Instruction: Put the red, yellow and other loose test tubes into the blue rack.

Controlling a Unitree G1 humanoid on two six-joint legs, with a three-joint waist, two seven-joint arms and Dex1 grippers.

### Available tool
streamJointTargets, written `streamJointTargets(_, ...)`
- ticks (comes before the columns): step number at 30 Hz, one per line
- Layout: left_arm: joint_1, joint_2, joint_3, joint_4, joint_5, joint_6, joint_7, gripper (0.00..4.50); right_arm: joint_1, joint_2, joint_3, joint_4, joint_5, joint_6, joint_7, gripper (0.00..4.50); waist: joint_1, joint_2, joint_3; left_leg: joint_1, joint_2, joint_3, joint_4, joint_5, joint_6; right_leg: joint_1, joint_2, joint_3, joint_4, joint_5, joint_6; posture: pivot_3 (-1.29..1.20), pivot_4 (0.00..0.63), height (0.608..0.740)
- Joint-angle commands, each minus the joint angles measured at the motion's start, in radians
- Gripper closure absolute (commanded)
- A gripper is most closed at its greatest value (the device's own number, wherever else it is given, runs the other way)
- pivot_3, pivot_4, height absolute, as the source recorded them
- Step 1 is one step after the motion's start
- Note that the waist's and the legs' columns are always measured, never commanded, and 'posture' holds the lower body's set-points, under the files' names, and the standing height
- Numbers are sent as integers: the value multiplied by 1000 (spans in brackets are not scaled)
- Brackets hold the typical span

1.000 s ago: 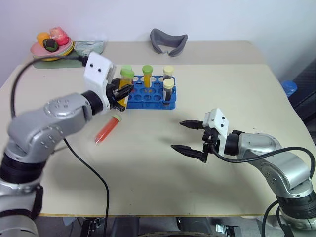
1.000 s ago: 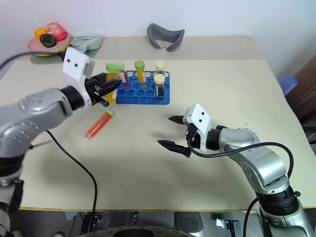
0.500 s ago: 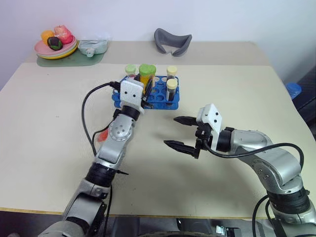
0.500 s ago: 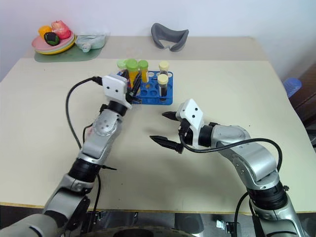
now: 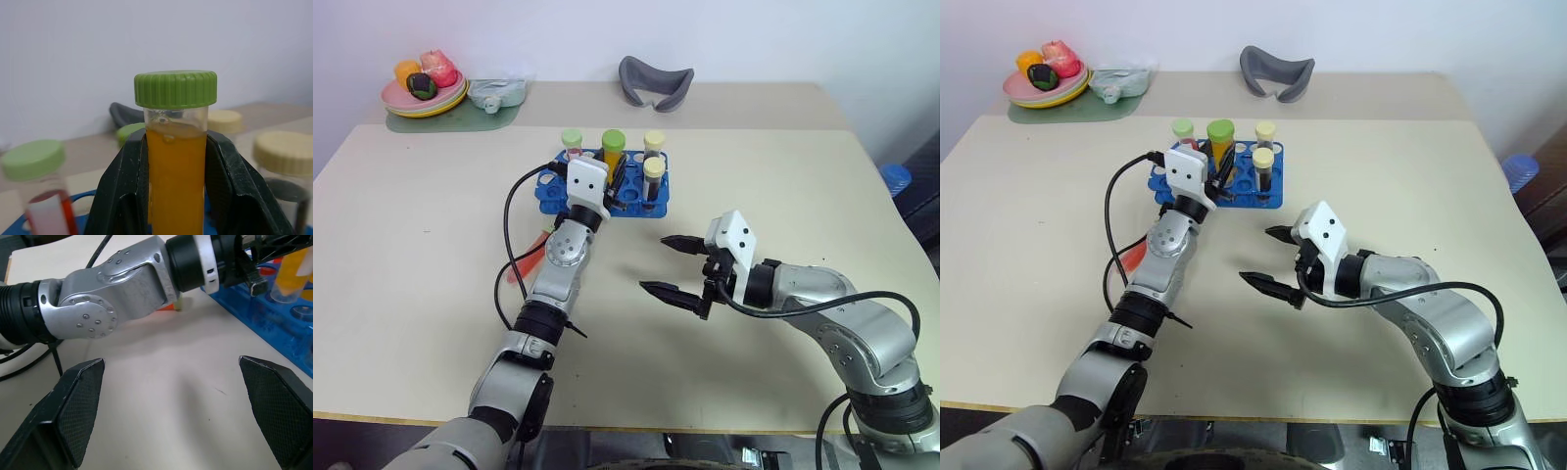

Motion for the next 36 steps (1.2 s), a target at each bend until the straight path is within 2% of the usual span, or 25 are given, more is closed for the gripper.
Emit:
streamJointTargets(1,2,-14,20,-15,2,-31,-17,3253,4,-11,-25,-47,19,-3,-5,0,-1,0,0,0,0,0,0,0,0,0,0,0,0,0,0,0,150,740)
streamJointTargets(11,18,-11,34,-29,56,-38,5,3253,2,-5,-28,-29,3,-11,-22,0,-1,0,0,0,0,0,0,0,0,0,0,0,0,0,0,0,150,740)
streamJointTargets(27,51,-10,49,-60,57,-22,0,3253,3,66,-22,60,-154,-97,-185,0,-2,0,0,0,0,0,0,0,0,0,0,0,0,0,0,0,150,740)
streamJointTargets(36,34,-22,55,-43,42,-21,-5,3253,13,91,-22,55,-171,-99,-201,0,-1,0,0,0,0,0,0,0,-1,0,0,0,0,0,0,0,150,740)
